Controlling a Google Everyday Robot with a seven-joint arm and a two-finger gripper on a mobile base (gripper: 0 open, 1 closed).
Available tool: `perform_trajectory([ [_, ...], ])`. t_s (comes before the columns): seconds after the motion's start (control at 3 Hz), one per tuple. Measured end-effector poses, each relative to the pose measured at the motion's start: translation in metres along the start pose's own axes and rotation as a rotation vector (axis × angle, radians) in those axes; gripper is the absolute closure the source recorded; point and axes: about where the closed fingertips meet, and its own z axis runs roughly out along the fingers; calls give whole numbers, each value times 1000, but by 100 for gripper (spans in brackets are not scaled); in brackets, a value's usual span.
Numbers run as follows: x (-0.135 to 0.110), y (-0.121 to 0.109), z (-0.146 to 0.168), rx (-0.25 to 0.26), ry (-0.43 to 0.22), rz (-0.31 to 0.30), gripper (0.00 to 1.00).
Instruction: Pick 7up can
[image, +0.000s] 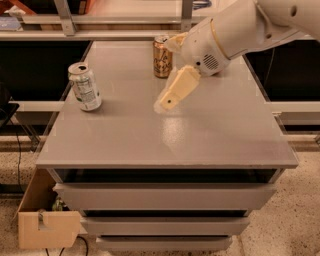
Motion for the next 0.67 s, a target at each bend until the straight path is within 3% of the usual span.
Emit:
perform_trajectory([
  [0.67,-58,10,81,-109,-192,-14,0],
])
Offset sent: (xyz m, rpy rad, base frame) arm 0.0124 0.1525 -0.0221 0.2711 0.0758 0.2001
